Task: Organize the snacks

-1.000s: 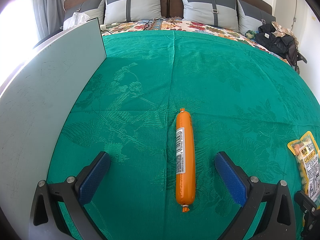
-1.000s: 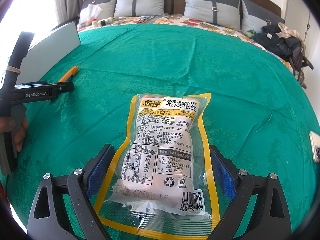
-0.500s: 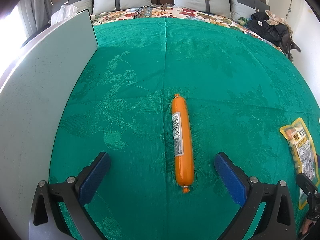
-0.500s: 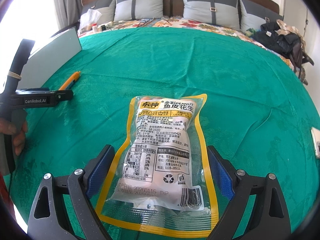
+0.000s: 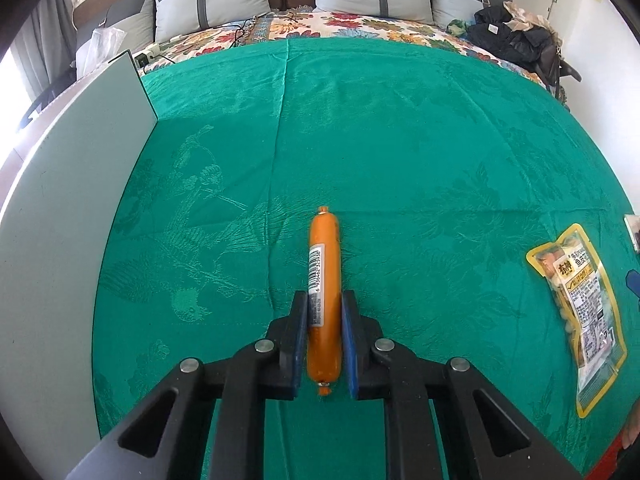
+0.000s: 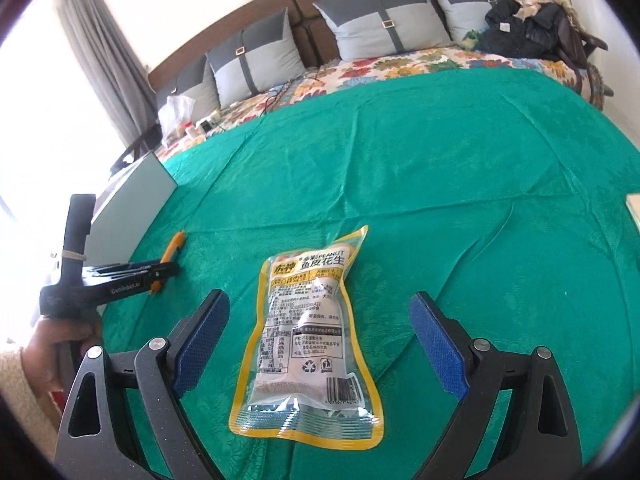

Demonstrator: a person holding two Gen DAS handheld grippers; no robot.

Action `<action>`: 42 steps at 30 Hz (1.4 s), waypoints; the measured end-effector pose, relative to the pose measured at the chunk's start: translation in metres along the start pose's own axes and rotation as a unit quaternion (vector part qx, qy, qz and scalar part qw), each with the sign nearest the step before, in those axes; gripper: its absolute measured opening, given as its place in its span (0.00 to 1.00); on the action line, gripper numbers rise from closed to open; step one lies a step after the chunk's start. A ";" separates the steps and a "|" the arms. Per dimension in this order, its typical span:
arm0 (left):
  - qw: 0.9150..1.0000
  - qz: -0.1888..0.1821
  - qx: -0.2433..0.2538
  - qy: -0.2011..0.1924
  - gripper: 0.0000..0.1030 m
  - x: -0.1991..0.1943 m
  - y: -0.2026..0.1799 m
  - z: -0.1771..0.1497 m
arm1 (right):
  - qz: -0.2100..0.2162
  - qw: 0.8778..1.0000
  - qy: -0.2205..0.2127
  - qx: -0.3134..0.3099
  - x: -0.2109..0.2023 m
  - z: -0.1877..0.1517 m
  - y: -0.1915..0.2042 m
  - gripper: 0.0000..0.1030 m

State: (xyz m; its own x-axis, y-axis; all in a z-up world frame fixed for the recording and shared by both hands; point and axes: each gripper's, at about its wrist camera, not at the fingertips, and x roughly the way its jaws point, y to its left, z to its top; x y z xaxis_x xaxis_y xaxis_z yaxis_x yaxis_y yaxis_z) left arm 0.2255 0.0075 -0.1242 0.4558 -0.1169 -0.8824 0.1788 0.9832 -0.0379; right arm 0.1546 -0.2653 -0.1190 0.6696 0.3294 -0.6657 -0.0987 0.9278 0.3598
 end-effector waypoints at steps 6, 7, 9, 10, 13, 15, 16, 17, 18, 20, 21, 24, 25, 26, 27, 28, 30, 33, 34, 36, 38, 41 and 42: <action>0.999 -0.034 -0.022 -0.011 0.15 -0.023 0.005 -0.027 | -0.036 0.992 0.116 -0.031 0.031 0.015 0.036 0.91; 0.999 -0.038 -0.026 -0.012 0.15 -0.028 0.006 -0.032 | -0.051 0.987 0.145 -0.046 0.044 0.014 0.045 0.91; 0.998 -0.051 -0.035 -0.016 0.15 -0.043 0.010 -0.039 | -0.084 0.977 0.175 -0.094 0.063 0.009 0.059 0.91; 0.997 -0.058 -0.040 -0.021 0.15 -0.052 0.012 -0.042 | -0.102 0.971 0.177 -0.120 0.068 0.007 0.065 0.89; 0.995 -0.077 -0.052 -0.043 0.15 -0.084 0.020 -0.049 | -0.115 0.972 0.167 -0.118 0.058 0.006 0.061 0.56; 0.992 -0.092 -0.063 -0.057 0.15 -0.105 0.026 -0.054 | -0.104 0.979 0.157 -0.080 0.041 0.011 0.049 0.28; 0.991 -0.100 -0.070 -0.063 0.15 -0.115 0.030 -0.057 | -0.103 0.980 0.156 -0.065 0.033 0.013 0.044 0.22; 0.989 -0.108 -0.075 -0.069 0.15 -0.124 0.033 -0.059 | -0.107 0.981 0.154 -0.055 0.027 0.016 0.041 0.04; 0.988 -0.114 -0.079 -0.073 0.15 -0.131 0.037 -0.061 | -0.103 0.982 0.151 -0.050 0.020 0.018 0.038 0.05; 0.986 -0.120 -0.087 -0.078 0.15 -0.142 0.043 -0.063 | -0.099 0.981 0.161 -0.046 0.016 0.019 0.036 0.05; 0.985 -0.122 -0.092 -0.082 0.15 -0.147 0.047 -0.066 | -0.098 0.981 0.164 -0.038 0.016 0.021 0.034 0.07; 0.982 -0.126 -0.105 -0.092 0.15 -0.158 0.055 -0.072 | -0.112 0.981 0.158 0.027 0.017 0.027 0.028 0.78; 0.981 -0.127 -0.108 -0.095 0.15 -0.160 0.058 -0.075 | -0.111 0.980 0.157 0.051 0.018 0.029 0.026 0.89; 0.981 -0.128 -0.110 -0.096 0.15 -0.163 0.059 -0.078 | -0.115 0.978 0.159 0.073 0.024 0.032 0.026 0.87; 0.981 -0.128 -0.112 -0.096 0.15 -0.164 0.060 -0.081 | -0.120 0.974 0.168 0.090 0.032 0.033 0.028 0.87; 0.981 -0.128 -0.112 -0.096 0.15 -0.166 0.061 -0.084 | -0.125 0.970 0.181 0.104 0.044 0.033 0.031 0.87; 0.981 -0.127 -0.114 -0.094 0.15 -0.167 0.062 -0.088 | -0.150 0.956 0.221 0.119 0.073 0.029 0.037 0.87; 0.981 -0.122 -0.114 -0.095 0.15 -0.172 0.064 -0.095 | -0.199 0.946 0.239 0.094 0.095 0.026 0.052 0.86; 0.981 -0.120 -0.114 -0.097 0.15 -0.175 0.066 -0.097 | -0.201 0.948 0.236 0.074 0.095 0.029 0.059 0.86; 0.981 -0.119 -0.117 -0.103 0.15 -0.181 0.072 -0.102 | -0.200 0.953 0.223 0.036 0.086 0.034 0.069 0.52; 0.978 -0.121 -0.129 -0.108 0.15 -0.186 0.079 -0.103 | -0.185 0.955 0.230 0.031 0.077 0.036 0.068 0.50; 0.972 -0.138 -0.152 -0.115 0.15 -0.194 0.094 -0.102 | -0.144 0.965 0.210 0.069 0.052 0.039 0.055 0.50; 0.969 -0.144 -0.159 -0.120 0.15 -0.199 0.100 -0.101 | -0.115 0.968 0.203 0.092 0.043 0.042 0.053 0.50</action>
State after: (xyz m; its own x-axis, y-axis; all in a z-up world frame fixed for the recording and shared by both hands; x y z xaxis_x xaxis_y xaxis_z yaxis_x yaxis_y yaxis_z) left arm 0.0652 0.1435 0.0000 0.6232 -0.3846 -0.6810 0.0682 0.8942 -0.4425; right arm 0.2089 -0.2097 -0.1015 0.3108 0.1936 -0.9306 0.1762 0.9503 0.2566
